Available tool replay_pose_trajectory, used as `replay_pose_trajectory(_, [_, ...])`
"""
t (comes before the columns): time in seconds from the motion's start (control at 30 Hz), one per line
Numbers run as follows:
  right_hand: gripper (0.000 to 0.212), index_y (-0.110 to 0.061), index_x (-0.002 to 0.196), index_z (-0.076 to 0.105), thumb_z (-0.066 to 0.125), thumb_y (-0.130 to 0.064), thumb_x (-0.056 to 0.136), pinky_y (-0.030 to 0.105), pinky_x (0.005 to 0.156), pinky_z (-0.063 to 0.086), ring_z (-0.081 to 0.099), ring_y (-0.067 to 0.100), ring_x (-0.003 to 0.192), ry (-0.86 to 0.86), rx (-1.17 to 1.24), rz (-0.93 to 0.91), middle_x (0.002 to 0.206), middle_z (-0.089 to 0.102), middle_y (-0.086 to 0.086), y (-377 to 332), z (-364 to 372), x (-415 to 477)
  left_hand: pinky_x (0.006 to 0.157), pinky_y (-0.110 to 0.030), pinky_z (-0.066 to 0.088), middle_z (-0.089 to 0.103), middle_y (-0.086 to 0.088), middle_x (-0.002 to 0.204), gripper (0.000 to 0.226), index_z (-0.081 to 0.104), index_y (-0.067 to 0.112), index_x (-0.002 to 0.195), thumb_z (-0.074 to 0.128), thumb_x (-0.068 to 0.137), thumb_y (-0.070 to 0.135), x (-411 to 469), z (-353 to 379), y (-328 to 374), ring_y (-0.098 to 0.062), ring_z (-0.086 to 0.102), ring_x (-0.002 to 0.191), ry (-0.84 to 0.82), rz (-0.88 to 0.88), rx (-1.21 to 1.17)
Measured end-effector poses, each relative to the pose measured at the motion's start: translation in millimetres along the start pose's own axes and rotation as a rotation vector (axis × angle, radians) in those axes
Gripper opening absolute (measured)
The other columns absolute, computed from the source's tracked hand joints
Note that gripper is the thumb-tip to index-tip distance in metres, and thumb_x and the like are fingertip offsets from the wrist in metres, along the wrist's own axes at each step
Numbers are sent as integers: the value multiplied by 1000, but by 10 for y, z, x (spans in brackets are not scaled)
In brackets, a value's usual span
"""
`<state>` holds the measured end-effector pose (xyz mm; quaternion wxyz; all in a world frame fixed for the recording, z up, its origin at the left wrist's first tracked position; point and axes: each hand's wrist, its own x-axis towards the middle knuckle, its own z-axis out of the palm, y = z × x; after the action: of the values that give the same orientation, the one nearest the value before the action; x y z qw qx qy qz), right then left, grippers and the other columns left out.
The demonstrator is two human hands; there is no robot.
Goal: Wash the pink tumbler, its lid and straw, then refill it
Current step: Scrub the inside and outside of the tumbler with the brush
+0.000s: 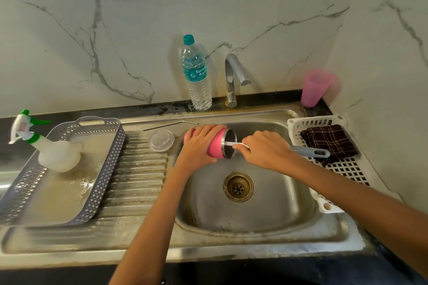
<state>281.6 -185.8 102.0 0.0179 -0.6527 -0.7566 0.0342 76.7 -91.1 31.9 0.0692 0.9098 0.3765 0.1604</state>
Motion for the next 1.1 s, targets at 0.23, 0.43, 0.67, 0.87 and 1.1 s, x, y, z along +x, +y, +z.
replay_pose_trajectory(0.23, [49, -22, 64, 44, 30, -51, 101, 29, 51, 29, 44, 14, 54, -25, -35, -10, 60, 44, -4, 80, -119, -51, 110, -53, 32, 49, 4, 140, 96, 35, 30, 145, 82, 62, 32, -24, -61, -99, -22, 45, 129, 10, -4, 57])
replay_pose_trajectory(0.43, [52, -22, 62, 47, 33, -56, 99, 30, 54, 39, 52, 16, 58, -64, 79, 22, 60, 50, -2, 177, -64, -27, 110, -54, 32, 49, 2, 139, 96, 34, 31, 144, 81, 61, 29, -111, -23, -144, -22, 45, 129, 13, -27, -15])
replay_pose_trajectory(0.67, [54, -18, 67, 55, 33, -56, 99, 32, 58, 41, 51, 17, 58, -57, 118, 17, 62, 52, 1, 68, -37, 96, 108, -50, 35, 49, 3, 140, 97, 34, 30, 144, 84, 61, 32, -98, -78, -157, -21, 46, 129, 40, -34, -40])
replay_pose_trajectory(0.87, [50, -25, 63, 48, 33, -56, 98, 32, 61, 45, 54, 16, 61, -23, 59, 10, 63, 53, -2, 221, -187, 45, 106, -50, 36, 50, 0, 139, 97, 36, 26, 144, 83, 60, 30, -213, -135, -351, -23, 47, 127, 45, -84, -48])
replay_pose_trajectory(1.1, [50, -23, 64, 48, 33, -55, 99, 29, 55, 36, 49, 14, 58, -23, 14, 14, 64, 53, -1, 210, -136, 148, 108, -54, 35, 49, 0, 140, 97, 36, 27, 144, 84, 61, 28, -194, -54, -280, -22, 46, 129, 41, -69, -54])
